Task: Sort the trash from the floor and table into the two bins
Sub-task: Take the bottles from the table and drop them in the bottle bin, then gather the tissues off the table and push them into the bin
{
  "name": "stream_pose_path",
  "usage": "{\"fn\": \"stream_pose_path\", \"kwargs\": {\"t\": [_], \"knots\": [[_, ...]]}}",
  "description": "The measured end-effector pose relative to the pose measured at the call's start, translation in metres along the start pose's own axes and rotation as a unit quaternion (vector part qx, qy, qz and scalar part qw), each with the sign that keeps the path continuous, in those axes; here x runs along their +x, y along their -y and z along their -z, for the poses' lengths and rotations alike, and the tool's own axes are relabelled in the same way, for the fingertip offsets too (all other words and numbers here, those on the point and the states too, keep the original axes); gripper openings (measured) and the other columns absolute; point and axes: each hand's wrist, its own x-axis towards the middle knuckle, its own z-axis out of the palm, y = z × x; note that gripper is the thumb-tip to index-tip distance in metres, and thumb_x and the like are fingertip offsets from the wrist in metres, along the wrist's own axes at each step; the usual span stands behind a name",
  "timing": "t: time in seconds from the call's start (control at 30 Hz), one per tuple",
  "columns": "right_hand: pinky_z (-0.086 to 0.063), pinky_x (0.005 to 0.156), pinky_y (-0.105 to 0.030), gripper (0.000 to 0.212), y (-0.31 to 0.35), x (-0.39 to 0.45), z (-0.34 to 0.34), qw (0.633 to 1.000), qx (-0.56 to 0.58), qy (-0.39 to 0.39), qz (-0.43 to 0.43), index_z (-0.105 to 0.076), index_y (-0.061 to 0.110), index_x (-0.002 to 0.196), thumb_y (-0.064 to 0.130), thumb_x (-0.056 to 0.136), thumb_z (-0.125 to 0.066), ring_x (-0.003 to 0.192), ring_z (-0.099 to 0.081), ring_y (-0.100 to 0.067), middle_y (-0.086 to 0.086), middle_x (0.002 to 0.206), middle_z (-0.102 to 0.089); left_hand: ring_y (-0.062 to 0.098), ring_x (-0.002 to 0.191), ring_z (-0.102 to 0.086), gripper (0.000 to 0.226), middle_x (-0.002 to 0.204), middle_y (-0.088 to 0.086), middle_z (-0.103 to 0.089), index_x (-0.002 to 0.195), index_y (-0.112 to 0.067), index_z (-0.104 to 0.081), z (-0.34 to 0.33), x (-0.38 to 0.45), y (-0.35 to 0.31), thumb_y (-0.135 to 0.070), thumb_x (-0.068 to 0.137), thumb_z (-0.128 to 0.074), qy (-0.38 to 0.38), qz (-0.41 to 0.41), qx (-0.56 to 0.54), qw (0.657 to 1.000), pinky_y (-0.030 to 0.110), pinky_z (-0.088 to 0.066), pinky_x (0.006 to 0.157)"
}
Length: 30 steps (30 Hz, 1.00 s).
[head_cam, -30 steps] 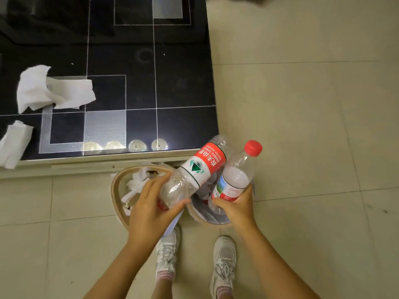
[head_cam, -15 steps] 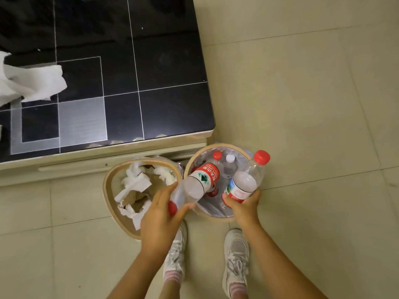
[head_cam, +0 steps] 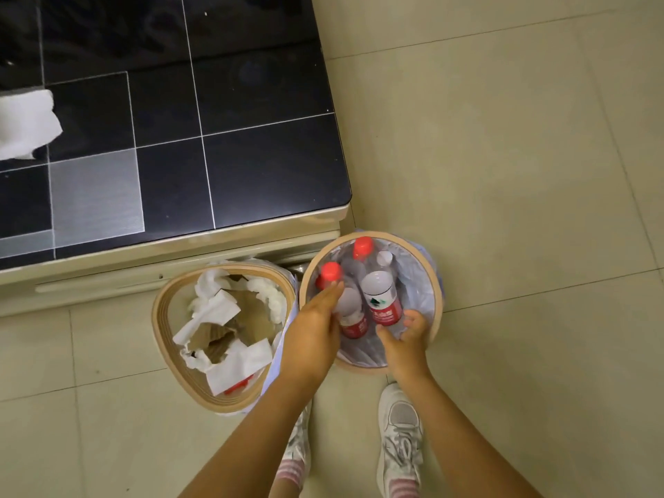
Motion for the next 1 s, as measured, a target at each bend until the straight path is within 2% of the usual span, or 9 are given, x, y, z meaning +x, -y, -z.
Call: {"fn": "stream_pose_path", "kwargs": {"t": [0.2,0.27,0.33,0.4,0.53,0.63,0.8,0.9,1.0], "knots": [[-0.043,0.098,-0.040,0.067,0.017,-0.015,0.004,0.996,-0.068,0.056,0.031,-0.043,0.010,0.127,0.023,0.063,-0.061,0.116,-0.048,-0.028,-0.010,0.124,-0.048,0.015,0.114,-0.058,0.046,0.131,-0.006,-0.060,0.135,-0.027,-0.052,0.007,-0.011,-0.022,-0.010,0.092,-0.055,-0.010,0.024,-0.036,0.999,0.009,-0.036,0.085],[-0.044,0.098,-0.039,0.054,0.032,-0.026,0.004,0.991,-0.074,0.083,0.073,-0.045,0.013,0.124,0.013,0.074,-0.065,0.115,-0.050,-0.025,-0.009,0.125,-0.049,0.013,0.110,-0.059,0.045,0.126,-0.007,-0.063,0.132,-0.029,-0.054,0.015,-0.015,-0.025,-0.012,0.090,-0.058,-0.030,0.027,-0.049,0.998,0.012,-0.038,0.083],[-0.044,0.095,-0.030,0.046,0.050,-0.037,0.003,0.983,-0.082,0.111,0.122,-0.048,0.014,0.123,0.005,0.081,-0.065,0.113,-0.051,-0.018,-0.004,0.124,-0.051,0.011,0.107,-0.059,0.041,0.122,-0.008,-0.064,0.128,-0.029,-0.058,0.028,-0.017,-0.027,-0.016,0.089,-0.061,-0.058,0.035,-0.066,0.995,0.017,-0.043,0.082],[-0.042,0.091,-0.023,0.039,0.074,-0.049,0.002,0.971,-0.106,0.111,0.183,-0.053,0.014,0.120,0.008,0.083,-0.064,0.109,-0.053,-0.015,-0.001,0.118,-0.056,0.007,0.104,-0.059,0.034,0.117,-0.011,-0.065,0.122,-0.029,-0.060,0.045,-0.018,-0.032,-0.022,0.089,-0.062,-0.092,0.054,-0.094,0.990,0.023,-0.047,0.084],[-0.042,0.091,-0.026,0.020,0.118,-0.075,-0.005,0.942,-0.138,0.093,0.291,-0.059,0.024,0.106,0.024,0.086,-0.058,0.103,-0.054,-0.012,0.005,0.107,-0.062,0.003,0.097,-0.059,0.020,0.104,-0.017,-0.066,0.110,-0.033,-0.063,0.084,-0.021,-0.041,-0.030,0.090,-0.060,-0.146,0.053,-0.133,0.979,0.026,-0.049,0.080],[-0.043,0.089,-0.025,0.012,0.149,-0.093,-0.011,0.918,-0.162,0.078,0.353,-0.059,0.026,0.100,0.023,0.089,-0.056,0.099,-0.053,-0.008,0.011,0.102,-0.062,0.003,0.093,-0.059,0.018,0.101,-0.016,-0.066,0.108,-0.031,-0.063,0.113,-0.025,-0.039,-0.034,0.090,-0.058,-0.170,0.051,-0.133,0.975,0.024,-0.049,0.078],[-0.042,0.089,-0.025,0.028,0.197,-0.128,-0.022,0.882,-0.195,0.098,0.418,-0.062,0.026,0.100,0.040,0.086,-0.042,0.099,-0.052,-0.008,0.013,0.100,-0.059,0.002,0.086,-0.060,0.017,0.093,-0.018,-0.066,0.105,-0.032,-0.062,0.161,-0.033,-0.023,-0.032,0.088,-0.063,-0.214,0.061,-0.133,0.966,0.024,-0.052,0.074],[-0.042,0.089,-0.025,0.028,0.221,-0.147,-0.039,0.858,-0.213,0.119,0.453,-0.064,0.024,0.104,0.036,0.087,-0.045,0.100,-0.053,-0.009,0.010,0.105,-0.061,0.000,0.083,-0.059,0.018,0.089,-0.020,-0.062,0.108,-0.032,-0.060,0.195,-0.042,-0.011,-0.036,0.090,-0.061,-0.239,0.080,-0.128,0.959,0.014,-0.047,0.068],[-0.044,0.090,-0.026,0.031,0.241,-0.161,-0.067,0.859,-0.204,0.136,0.448,-0.063,0.025,0.106,0.034,0.089,-0.038,0.105,-0.049,-0.007,0.013,0.108,-0.057,0.000,0.085,-0.061,0.016,0.089,-0.017,-0.066,0.105,-0.035,-0.061,0.230,-0.046,0.008,-0.038,0.089,-0.062,-0.279,0.111,-0.158,0.941,0.021,-0.050,0.068]]}}
